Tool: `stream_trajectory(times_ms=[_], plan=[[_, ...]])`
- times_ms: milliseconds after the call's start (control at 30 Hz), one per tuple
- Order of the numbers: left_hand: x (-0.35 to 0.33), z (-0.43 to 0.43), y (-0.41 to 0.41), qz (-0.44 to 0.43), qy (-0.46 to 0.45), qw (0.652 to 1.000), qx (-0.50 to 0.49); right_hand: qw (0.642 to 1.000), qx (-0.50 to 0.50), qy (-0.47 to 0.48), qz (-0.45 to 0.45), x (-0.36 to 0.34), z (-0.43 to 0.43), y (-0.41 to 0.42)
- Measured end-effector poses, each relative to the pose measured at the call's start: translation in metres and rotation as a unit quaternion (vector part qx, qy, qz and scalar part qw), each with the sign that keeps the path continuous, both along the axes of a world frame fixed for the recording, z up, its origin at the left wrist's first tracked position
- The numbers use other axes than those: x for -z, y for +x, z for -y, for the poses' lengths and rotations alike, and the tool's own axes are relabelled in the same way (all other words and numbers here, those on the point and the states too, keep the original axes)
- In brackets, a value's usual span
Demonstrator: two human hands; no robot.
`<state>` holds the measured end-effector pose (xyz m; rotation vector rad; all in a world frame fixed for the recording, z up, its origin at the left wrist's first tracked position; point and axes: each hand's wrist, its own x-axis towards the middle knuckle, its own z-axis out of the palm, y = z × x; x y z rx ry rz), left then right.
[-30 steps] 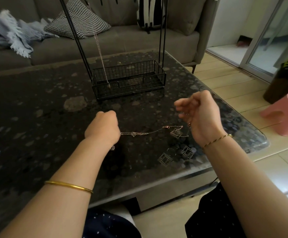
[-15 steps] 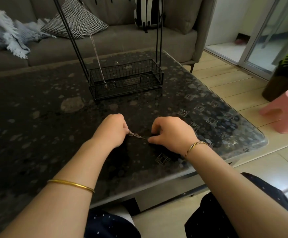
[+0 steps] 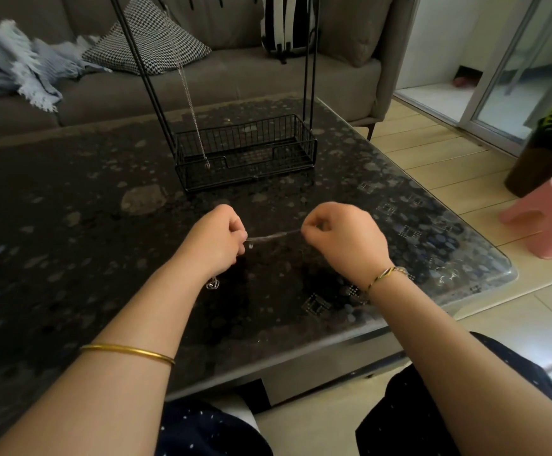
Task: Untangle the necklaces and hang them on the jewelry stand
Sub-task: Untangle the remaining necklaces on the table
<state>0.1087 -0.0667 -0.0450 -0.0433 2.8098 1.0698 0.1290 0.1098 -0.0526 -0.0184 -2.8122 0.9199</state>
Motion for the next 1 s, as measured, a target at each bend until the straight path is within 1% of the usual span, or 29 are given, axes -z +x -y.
stream_trajectory(times_ms=[100,200,400,567,700,833,1000], plan=[[-0.001,0.002,0.001,0.003,-0.004,1.000,0.005,0.998,0.035,-0.040,-0.033,-0.003,-0.003,-0.001],[-0.005,-0.001,0.001,0.008,-0.011,1.000,0.010,0.994,0.057,-0.076,-0.046,-0.004,-0.005,-0.002],[-0.015,-0.009,-0.003,0.061,-0.085,0.994,0.003,0.981,0.080,-0.166,-0.059,-0.007,-0.015,-0.005],[-0.001,-0.007,-0.009,0.052,-0.162,0.985,-0.029,0.980,0.084,-0.169,-0.059,-0.005,-0.015,-0.004],[0.001,0.000,-0.009,0.069,-0.213,0.973,-0.052,0.967,0.118,-0.214,-0.066,-0.005,-0.025,-0.006],[0.000,-0.001,-0.007,0.055,-0.244,0.967,-0.045,0.973,0.089,-0.210,-0.028,-0.005,-0.025,-0.004],[-0.009,-0.016,0.003,0.077,-0.292,0.951,-0.063,0.974,0.066,-0.219,0.003,-0.008,-0.030,-0.002]])
